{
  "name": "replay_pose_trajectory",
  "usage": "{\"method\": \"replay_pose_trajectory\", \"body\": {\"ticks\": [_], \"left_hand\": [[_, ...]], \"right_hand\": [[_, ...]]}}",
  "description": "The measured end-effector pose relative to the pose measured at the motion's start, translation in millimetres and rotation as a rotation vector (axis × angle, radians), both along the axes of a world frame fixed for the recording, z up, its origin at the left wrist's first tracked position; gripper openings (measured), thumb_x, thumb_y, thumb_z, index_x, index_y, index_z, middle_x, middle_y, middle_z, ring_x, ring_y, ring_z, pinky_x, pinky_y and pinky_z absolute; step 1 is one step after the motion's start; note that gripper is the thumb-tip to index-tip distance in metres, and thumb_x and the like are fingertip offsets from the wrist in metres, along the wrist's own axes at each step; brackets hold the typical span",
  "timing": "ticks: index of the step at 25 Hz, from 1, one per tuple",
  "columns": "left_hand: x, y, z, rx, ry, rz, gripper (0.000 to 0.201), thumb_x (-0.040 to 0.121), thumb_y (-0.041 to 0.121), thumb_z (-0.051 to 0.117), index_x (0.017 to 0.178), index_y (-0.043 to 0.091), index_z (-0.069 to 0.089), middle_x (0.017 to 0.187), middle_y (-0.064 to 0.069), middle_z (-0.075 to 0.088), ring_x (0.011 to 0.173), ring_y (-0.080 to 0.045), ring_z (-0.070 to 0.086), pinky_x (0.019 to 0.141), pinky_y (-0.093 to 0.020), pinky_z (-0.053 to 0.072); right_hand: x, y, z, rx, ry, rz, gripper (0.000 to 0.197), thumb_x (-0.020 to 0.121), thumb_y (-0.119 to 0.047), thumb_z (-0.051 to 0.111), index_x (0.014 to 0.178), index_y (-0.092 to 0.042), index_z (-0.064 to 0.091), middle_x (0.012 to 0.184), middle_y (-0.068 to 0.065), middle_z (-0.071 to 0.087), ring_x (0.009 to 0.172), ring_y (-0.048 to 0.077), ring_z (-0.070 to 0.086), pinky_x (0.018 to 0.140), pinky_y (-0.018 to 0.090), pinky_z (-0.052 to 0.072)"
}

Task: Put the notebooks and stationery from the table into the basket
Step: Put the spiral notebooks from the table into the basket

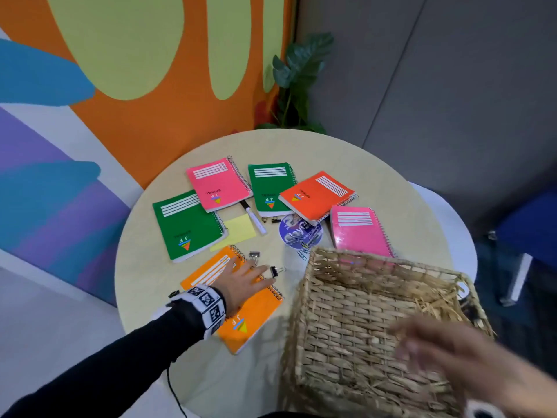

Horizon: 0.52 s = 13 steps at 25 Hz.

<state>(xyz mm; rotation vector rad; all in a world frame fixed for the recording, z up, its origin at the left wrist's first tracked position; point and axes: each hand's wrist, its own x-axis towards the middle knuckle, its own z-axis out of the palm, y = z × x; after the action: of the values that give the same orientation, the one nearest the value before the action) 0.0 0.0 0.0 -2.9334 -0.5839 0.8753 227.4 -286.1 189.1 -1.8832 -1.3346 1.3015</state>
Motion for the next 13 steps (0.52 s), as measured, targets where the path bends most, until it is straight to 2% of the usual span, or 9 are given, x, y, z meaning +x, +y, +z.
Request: {"method": "replay_pose_trajectory", "body": {"ticks": [2,4,6,7,9,10,11,12,13], "left_hand": [[14.1,4.9,-1.4,0.002,0.105,-0.045,0.113,0.069,0.023,0.081,0.149,0.032,0.003,0.160,-0.005,-0.007,0.147,-0.033,-0.001,0.112,-0.066,0.011],[21.8,6.9,-2.6,0.016,0.135,-0.072,0.115,0.064,0.027,0.084,0.149,0.028,0.007,0.160,-0.005,-0.005,0.147,-0.033,-0.003,0.113,-0.066,0.007],[23.5,8.2,-6.7,0.072,0.110,-0.105,0.112,0.067,0.027,0.082,0.150,0.022,0.007,0.160,-0.007,0.001,0.147,-0.032,0.000,0.113,-0.065,0.008],[23.0,7.9,-6.8,0.098,0.105,-0.109,0.110,0.069,0.026,0.080,0.150,0.019,0.006,0.159,-0.009,0.005,0.146,-0.032,0.002,0.113,-0.064,0.009],[21.2,7.8,-3.1,0.119,0.079,-0.117,0.104,0.071,0.024,0.077,0.148,0.015,0.008,0.156,-0.013,0.014,0.145,-0.033,0.010,0.113,-0.065,0.009],[18.8,7.7,-0.8,0.114,0.036,-0.133,0.105,0.068,0.026,0.078,0.147,0.013,0.010,0.153,-0.015,0.021,0.142,-0.034,0.018,0.113,-0.066,0.010],[15.4,11.5,1.8,0.107,0.000,-0.172,0.108,0.062,0.027,0.081,0.145,0.011,0.015,0.147,-0.016,0.033,0.138,-0.034,0.029,0.111,-0.066,0.015],[9.0,16.6,4.2,0.080,-0.006,-0.181,0.111,0.050,0.029,0.085,0.140,0.008,0.025,0.135,-0.015,0.051,0.127,-0.032,0.046,0.109,-0.066,0.025],[3.2,20.6,8.1,0.055,-0.025,-0.157,0.111,0.034,0.029,0.088,0.131,0.006,0.039,0.114,-0.011,0.067,0.110,-0.028,0.061,0.102,-0.061,0.040]], "right_hand": [[2.6,54.5,3.4,0.093,0.137,-0.177,0.039,0.073,-0.046,0.066,0.106,-0.025,0.066,0.095,0.003,0.074,0.075,0.009,0.066,0.069,0.019,0.054],[19.5,114.8,-8.4,0.200,0.356,-0.386,0.030,0.074,-0.027,0.067,0.102,-0.015,0.064,0.093,0.003,0.071,0.073,0.013,0.063,0.067,0.022,0.055],[36.9,182.4,-33.4,0.108,0.689,-0.704,0.013,0.083,-0.013,0.062,0.096,-0.009,0.059,0.092,0.007,0.061,0.076,0.017,0.059,0.070,0.023,0.055],[44.2,211.9,-51.2,0.033,0.761,-0.810,0.001,0.089,-0.008,0.055,0.090,-0.009,0.055,0.089,0.007,0.054,0.075,0.018,0.054,0.067,0.023,0.054],[51.5,254.5,-83.6,-0.135,0.541,-0.798,0.017,0.090,-0.009,0.051,0.077,-0.019,0.047,0.082,0.002,0.045,0.070,0.014,0.046,0.058,0.022,0.049],[54.2,268.6,-99.4,-0.196,0.395,-0.731,0.021,0.087,-0.012,0.056,0.074,-0.024,0.044,0.080,-0.001,0.044,0.069,0.013,0.045,0.061,0.024,0.049],[52.5,279.4,-110.2,-0.267,0.284,-0.707,0.020,0.084,-0.018,0.058,0.073,-0.026,0.044,0.079,-0.002,0.044,0.069,0.014,0.045,0.070,0.030,0.051],[49.8,287.0,-120.1,-0.310,0.250,-0.693,0.013,0.082,-0.022,0.058,0.075,-0.023,0.046,0.080,0.000,0.044,0.069,0.016,0.046,0.080,0.038,0.051],[53.7,295.5,-134.5,-0.361,0.181,-0.675,0.008,0.083,-0.024,0.055,0.081,-0.019,0.049,0.080,0.003,0.046,0.070,0.020,0.047,0.082,0.042,0.051]]}}
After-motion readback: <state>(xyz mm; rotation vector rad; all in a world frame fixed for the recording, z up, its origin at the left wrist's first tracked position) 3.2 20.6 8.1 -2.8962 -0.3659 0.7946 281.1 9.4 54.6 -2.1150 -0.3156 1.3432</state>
